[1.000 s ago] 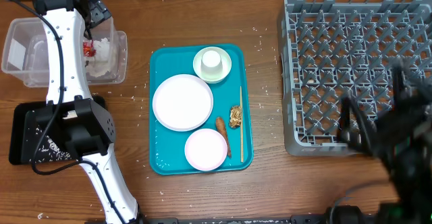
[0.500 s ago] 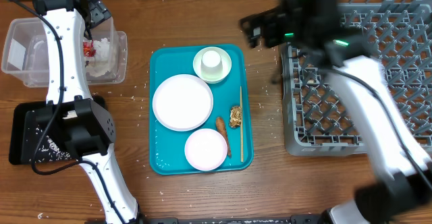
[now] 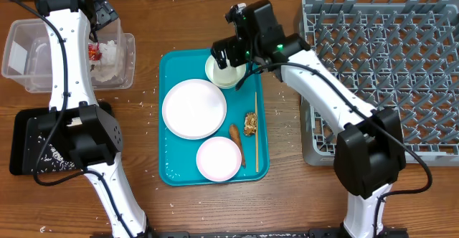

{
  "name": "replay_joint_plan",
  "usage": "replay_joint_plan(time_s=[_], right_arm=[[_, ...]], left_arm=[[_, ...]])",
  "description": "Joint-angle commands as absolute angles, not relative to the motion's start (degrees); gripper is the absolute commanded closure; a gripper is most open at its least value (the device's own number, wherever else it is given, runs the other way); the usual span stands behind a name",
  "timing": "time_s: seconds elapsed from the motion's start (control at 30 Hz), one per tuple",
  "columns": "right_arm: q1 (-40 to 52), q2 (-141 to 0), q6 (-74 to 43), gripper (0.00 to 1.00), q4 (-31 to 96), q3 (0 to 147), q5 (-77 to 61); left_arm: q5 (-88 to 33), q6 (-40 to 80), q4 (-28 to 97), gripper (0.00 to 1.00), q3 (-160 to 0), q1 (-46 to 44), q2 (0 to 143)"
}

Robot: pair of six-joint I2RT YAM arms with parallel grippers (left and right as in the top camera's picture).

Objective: Sort waste into correct bins and load items into the dishwasher
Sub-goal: 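Reach the right gripper to the white cup on the teal tray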

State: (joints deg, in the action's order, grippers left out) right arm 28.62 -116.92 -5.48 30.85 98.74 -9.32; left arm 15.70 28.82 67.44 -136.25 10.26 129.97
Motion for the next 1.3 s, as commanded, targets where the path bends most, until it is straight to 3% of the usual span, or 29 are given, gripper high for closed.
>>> replay_joint_plan(time_s=[0.0,0.43,1.17,1.27], right_arm=[[31.94,-117.08,-11.16,0.00,30.06,100.55,4.58],[36.25,-121.62,-22.39,0.00,30.76,100.49,14.57],[37.76,-127.39,-22.17,0.00,31.77,100.44,13.50],[37.78,-127.42,-22.17,0.10,31.48,100.47,13.50]], left_arm=[[16.49,29.39,67.29,0.00,-137.01,10.46,128.99],[16.51,29.39,67.31,0.00,-137.01,10.46,128.99],[16.51,29.39,67.31,0.00,-137.01,10.46,128.99],[16.51,29.39,67.31,0.00,-137.01,10.46,128.99]])
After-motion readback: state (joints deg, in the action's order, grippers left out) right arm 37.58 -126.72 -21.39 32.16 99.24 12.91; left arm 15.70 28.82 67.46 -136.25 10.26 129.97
